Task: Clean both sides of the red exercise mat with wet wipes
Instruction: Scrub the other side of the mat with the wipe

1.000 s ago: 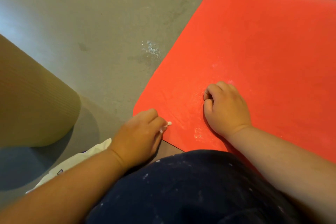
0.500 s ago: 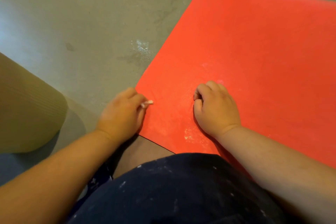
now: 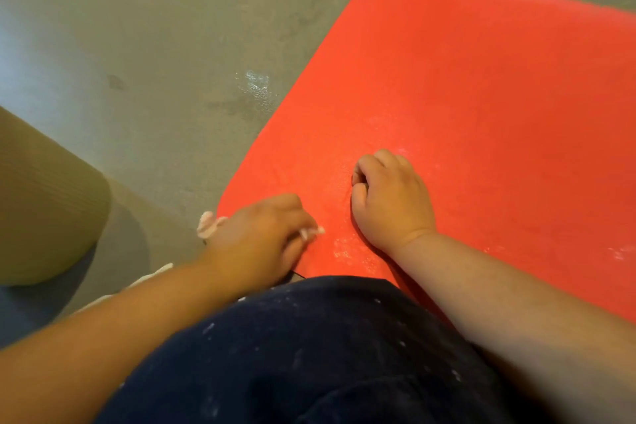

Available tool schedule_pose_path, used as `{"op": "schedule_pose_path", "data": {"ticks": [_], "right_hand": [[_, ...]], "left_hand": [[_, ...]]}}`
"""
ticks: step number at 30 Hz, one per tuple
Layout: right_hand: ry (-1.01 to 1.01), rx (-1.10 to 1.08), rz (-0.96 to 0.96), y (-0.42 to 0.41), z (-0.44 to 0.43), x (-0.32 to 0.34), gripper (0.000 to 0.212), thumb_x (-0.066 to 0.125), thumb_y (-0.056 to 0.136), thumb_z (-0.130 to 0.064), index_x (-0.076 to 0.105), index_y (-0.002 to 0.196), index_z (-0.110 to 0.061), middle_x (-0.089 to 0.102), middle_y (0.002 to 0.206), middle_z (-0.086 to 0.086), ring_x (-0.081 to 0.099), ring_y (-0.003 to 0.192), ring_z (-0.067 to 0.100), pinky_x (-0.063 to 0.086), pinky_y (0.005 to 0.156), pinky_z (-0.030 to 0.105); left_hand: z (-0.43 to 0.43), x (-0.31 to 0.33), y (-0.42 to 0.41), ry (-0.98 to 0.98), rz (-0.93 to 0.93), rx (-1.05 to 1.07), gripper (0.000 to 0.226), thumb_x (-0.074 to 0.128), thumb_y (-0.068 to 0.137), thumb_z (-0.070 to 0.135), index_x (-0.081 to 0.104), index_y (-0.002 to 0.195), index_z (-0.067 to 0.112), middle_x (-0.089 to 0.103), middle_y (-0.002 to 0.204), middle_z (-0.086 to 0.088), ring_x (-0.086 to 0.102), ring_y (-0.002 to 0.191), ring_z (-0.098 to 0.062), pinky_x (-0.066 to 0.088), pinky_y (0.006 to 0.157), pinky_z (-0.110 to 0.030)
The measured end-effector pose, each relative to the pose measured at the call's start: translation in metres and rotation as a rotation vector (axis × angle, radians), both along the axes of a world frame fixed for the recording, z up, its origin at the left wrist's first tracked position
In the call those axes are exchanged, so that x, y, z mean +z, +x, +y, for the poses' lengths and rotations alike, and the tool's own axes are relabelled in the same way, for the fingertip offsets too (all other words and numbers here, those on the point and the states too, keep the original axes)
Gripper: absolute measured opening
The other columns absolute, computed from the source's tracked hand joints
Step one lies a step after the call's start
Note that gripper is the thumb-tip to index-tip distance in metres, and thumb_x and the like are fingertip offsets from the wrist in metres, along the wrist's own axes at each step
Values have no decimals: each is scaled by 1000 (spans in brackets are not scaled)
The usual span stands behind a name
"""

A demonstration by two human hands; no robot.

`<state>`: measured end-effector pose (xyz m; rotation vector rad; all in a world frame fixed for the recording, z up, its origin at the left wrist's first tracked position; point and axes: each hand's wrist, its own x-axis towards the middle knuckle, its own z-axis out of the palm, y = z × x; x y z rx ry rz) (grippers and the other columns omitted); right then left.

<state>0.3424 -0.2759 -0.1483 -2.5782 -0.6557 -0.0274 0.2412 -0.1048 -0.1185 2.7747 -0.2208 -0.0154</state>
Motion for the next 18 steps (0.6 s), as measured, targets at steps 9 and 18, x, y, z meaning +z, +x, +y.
{"op": "schedule_pose_path", "data": {"ticks": [9, 18], "right_hand": [[3, 9, 13, 1, -1, -1, 7, 49, 77, -11, 52, 77, -17, 46, 81, -1, 45, 82, 26, 37, 69, 36], [55, 387, 210, -21, 30, 23, 39, 65, 80, -46, 62, 118, -36, 56, 107, -2, 49, 98, 19, 34, 88, 25]], "left_hand": [[28, -6, 16, 20, -67, -2, 38, 51, 85, 46, 75, 99, 21, 56, 85, 1, 55, 68, -15, 45, 64, -23], [67, 23, -26, 209, 295, 353, 62, 53, 69, 55, 49, 126, 31, 46, 121, 0, 50, 106, -21, 47, 84, -34]]}}
